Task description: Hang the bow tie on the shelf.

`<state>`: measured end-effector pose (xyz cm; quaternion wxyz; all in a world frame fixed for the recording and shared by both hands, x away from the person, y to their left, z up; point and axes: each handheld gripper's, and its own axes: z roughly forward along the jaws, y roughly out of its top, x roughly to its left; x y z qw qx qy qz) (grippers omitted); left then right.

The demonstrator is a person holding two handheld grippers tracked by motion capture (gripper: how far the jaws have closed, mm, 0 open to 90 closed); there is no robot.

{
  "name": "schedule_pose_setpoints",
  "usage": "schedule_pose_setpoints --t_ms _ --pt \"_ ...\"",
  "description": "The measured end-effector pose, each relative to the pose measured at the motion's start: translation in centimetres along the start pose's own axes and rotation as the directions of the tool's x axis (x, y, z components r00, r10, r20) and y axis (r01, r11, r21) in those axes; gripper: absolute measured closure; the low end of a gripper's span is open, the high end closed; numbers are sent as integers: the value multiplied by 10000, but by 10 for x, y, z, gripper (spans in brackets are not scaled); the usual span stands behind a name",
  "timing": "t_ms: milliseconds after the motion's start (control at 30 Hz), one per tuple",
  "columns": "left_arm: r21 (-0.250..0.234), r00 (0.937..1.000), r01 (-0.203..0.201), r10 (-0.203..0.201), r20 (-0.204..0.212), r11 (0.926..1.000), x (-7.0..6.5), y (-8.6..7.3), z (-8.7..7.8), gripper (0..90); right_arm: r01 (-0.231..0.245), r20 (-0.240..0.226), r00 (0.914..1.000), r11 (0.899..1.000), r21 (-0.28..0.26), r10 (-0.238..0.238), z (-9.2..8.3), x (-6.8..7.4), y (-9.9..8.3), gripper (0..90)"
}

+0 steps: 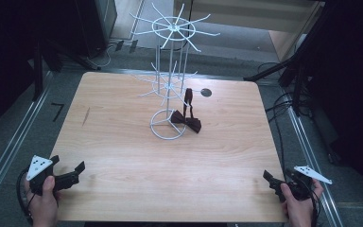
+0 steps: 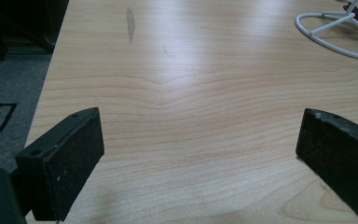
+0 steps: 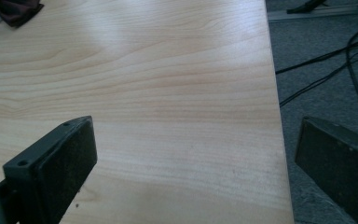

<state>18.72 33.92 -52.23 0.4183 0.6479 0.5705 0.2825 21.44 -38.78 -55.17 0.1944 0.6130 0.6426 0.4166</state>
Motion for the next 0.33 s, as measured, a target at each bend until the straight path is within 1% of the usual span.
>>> schedule_pose_setpoints --t_ms 67,200,333 --pt "27 10000 -34 34 -7 10000 0 0 0 15 13 -91 10000 9999 -109 -14 -2 0 -2 0" --pt "75 10000 -44 44 -26 10000 0 0 0 15 28 6 10000 9997 -262 -27 -3 2 -4 0" --pt "59 10000 -54 54 -30 10000 -1 0 1 15 -37 37 10000 9997 -224 38 -2 1 -5 0"
